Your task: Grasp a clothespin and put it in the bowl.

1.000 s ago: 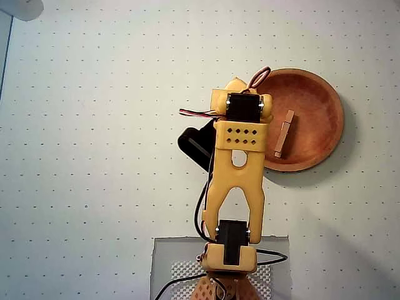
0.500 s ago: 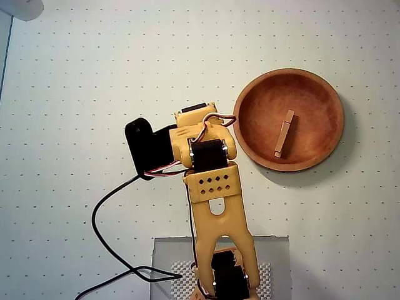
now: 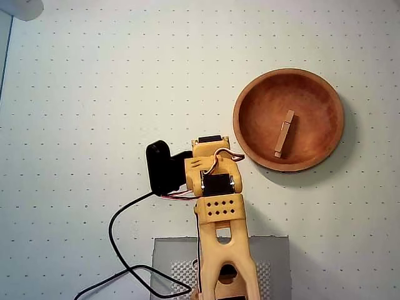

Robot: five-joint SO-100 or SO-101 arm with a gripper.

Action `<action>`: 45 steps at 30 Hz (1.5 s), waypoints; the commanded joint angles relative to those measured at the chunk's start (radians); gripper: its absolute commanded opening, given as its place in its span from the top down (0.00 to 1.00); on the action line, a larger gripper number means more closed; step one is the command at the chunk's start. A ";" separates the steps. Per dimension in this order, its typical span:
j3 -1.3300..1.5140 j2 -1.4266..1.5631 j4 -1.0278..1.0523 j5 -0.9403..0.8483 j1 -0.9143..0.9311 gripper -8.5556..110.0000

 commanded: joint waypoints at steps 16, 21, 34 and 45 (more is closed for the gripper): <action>0.302 0.468 -0.095 -0.103 0.115 0.96; 0.350 0.557 -0.095 -0.095 0.124 0.96; 0.480 0.785 -0.095 -0.092 0.115 0.96; 0.620 0.989 -0.094 -0.092 0.126 0.96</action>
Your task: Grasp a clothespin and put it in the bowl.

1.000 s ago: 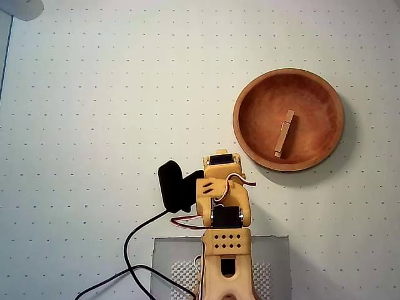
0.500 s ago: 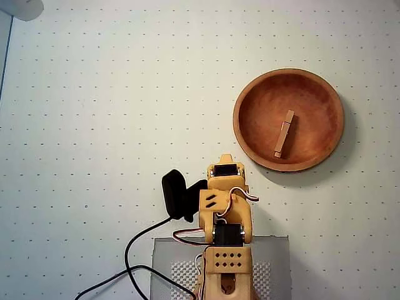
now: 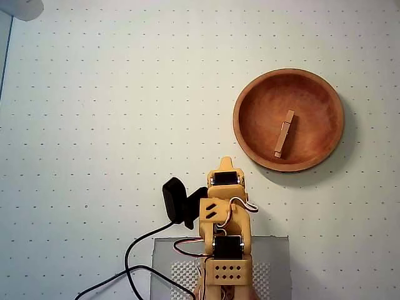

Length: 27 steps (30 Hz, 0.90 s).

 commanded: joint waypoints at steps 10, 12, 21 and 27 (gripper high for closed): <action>-0.015 0.057 -0.015 0.005 0.006 0.96; -0.015 0.057 0.003 0.005 0.006 0.96; -0.017 0.061 0.241 0.005 0.008 0.96; -0.017 0.061 0.238 0.000 0.008 0.96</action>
